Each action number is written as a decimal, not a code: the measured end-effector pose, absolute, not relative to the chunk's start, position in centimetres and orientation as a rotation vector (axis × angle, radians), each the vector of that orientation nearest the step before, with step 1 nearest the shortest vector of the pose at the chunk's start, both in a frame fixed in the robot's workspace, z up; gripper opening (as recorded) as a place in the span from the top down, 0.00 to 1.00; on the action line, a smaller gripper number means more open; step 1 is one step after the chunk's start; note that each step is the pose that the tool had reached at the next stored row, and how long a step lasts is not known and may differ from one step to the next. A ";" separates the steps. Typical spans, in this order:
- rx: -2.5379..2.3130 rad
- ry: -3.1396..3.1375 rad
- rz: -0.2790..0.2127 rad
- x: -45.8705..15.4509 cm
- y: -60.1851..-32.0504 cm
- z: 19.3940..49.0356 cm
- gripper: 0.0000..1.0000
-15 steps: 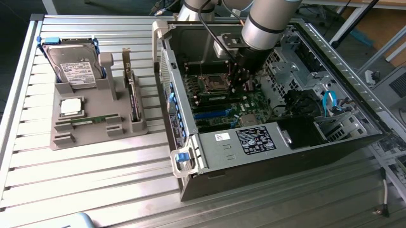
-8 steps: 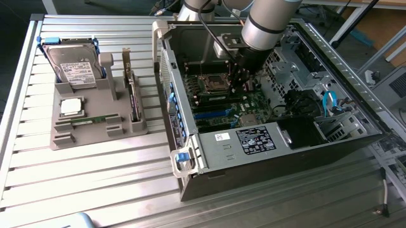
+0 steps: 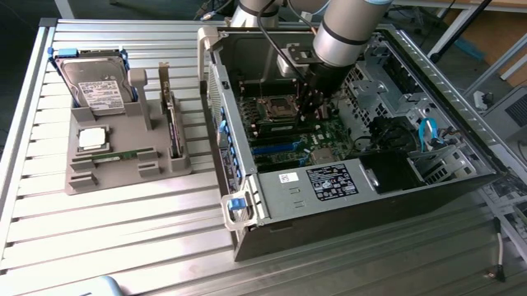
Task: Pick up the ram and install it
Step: 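Insert the ram into the slot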
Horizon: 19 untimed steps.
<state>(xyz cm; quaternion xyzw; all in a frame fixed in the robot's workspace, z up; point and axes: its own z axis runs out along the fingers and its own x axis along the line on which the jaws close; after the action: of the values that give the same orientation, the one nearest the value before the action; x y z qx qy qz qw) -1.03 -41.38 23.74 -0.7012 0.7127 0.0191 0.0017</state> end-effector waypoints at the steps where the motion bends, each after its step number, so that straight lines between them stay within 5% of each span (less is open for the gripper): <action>1: -2.200 2.237 0.060 -1.0 -41.4 23.7 0.88; 19: -2.201 2.236 0.060 -1.0 -41.4 23.3 0.88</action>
<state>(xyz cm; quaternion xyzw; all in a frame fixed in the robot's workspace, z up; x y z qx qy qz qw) -1.03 -41.38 23.33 -0.7013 0.7126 0.0191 0.0017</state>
